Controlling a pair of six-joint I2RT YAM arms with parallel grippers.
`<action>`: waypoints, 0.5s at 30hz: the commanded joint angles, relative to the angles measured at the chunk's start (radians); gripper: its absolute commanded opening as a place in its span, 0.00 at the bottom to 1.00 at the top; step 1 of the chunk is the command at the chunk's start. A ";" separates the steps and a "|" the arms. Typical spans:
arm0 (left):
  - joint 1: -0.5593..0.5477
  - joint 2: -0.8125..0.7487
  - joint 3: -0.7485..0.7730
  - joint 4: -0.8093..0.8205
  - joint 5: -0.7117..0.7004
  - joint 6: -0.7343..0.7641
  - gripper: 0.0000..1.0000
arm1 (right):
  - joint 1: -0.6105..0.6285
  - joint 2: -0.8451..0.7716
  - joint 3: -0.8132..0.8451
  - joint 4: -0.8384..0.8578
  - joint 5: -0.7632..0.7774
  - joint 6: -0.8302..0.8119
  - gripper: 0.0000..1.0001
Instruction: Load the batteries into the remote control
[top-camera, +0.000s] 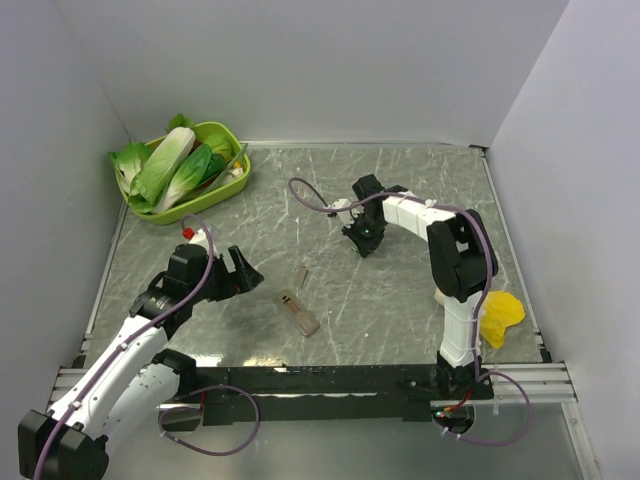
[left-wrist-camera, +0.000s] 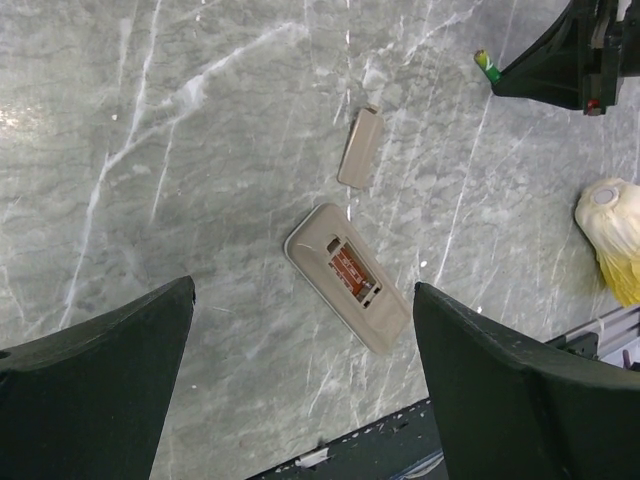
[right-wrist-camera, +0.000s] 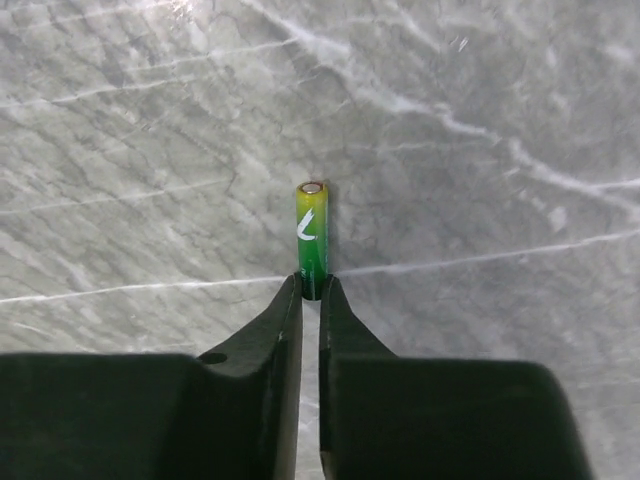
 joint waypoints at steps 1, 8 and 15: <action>0.003 -0.011 0.003 0.059 0.027 -0.002 0.94 | -0.006 -0.060 -0.033 -0.061 -0.048 0.044 0.00; 0.003 0.010 -0.017 0.077 0.003 -0.034 0.91 | 0.067 -0.234 -0.076 0.005 -0.128 0.255 0.00; 0.003 0.110 -0.039 0.179 -0.011 -0.111 0.68 | 0.334 -0.279 -0.015 -0.111 -0.072 0.567 0.00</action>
